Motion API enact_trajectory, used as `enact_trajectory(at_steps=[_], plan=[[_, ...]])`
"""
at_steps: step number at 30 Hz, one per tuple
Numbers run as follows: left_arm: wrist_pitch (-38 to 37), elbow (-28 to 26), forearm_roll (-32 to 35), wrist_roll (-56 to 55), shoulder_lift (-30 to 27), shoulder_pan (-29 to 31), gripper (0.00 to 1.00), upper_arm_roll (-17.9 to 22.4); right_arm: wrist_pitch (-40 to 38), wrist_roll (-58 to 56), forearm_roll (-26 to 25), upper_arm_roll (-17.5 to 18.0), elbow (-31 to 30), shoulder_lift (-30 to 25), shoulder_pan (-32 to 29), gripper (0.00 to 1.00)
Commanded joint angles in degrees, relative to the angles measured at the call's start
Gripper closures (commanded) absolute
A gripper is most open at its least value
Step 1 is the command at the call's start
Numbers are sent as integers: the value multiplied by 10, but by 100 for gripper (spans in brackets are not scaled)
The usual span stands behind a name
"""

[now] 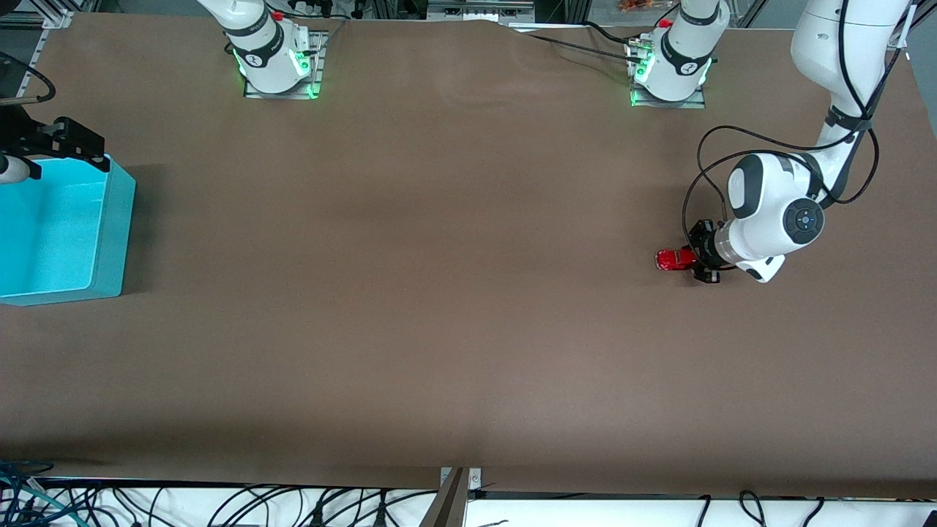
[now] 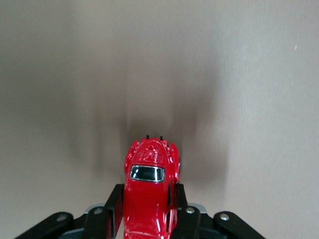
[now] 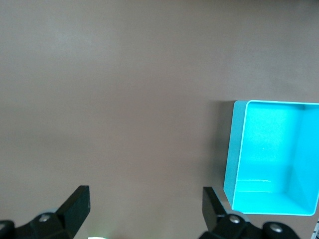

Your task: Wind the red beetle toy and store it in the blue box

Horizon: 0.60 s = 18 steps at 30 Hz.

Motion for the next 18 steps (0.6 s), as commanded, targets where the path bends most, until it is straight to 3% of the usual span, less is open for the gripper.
enact_trajectory(at_steps=[1,18], plan=[[18,7,-5,41,25,1,100,19,-8,-9,3,-1,15,5,-3,0],[18,8,5,114,26,1,100,73,-8,-10,2,-1,15,5,-3,0]])
